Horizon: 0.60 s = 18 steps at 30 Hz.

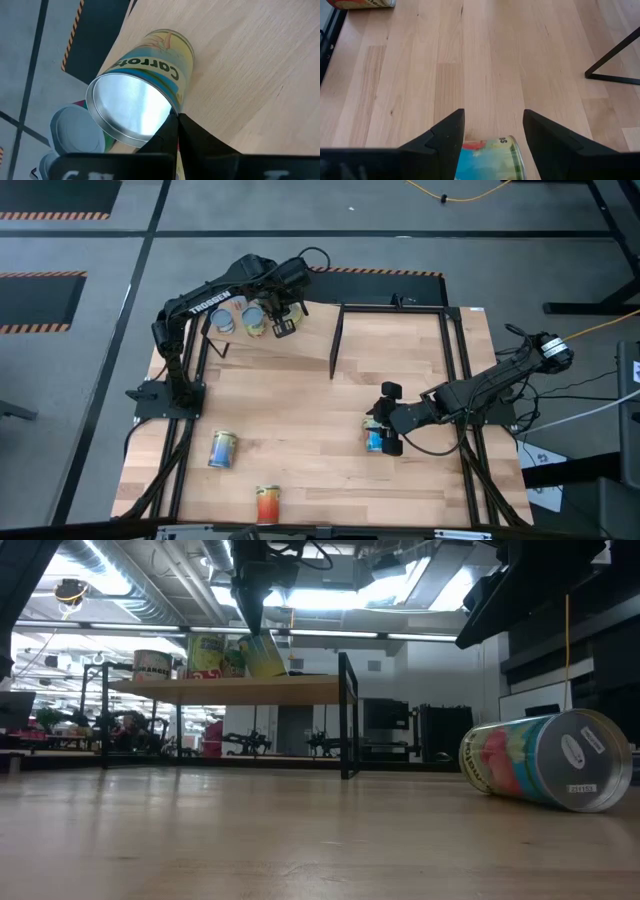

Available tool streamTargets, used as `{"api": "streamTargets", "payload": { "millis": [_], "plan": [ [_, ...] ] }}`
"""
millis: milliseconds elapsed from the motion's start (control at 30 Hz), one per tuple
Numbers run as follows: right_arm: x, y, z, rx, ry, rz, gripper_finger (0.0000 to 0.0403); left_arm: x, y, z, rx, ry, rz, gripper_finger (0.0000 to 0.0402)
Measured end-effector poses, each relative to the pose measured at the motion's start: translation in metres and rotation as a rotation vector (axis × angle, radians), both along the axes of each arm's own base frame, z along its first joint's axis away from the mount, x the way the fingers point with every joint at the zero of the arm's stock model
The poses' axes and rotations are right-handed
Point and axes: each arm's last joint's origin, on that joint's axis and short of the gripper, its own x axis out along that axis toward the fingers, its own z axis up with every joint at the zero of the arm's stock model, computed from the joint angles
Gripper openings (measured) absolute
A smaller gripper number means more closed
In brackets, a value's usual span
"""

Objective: Pick and place cans onto a shelf
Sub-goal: Put the yellow canned carrot on the shelf

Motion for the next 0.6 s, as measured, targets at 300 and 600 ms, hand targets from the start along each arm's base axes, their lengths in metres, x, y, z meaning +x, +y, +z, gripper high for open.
{"api": "streamTargets", "payload": {
  "millis": [300, 600],
  "plan": [
    [0.0, 0.0, 0.0, 0.0, 0.0, 0.0, 0.0207, 0.0002, 0.0, 0.0001, 0.001, -0.002, 0.0, 0.0026],
    [0.0, 0.0, 0.0, 0.0, 0.0, 0.0, 0.0207, 0.0018, 0.0008, 0.0006, 0.01, -0.019, 0.0, 0.004]
  ]
}}
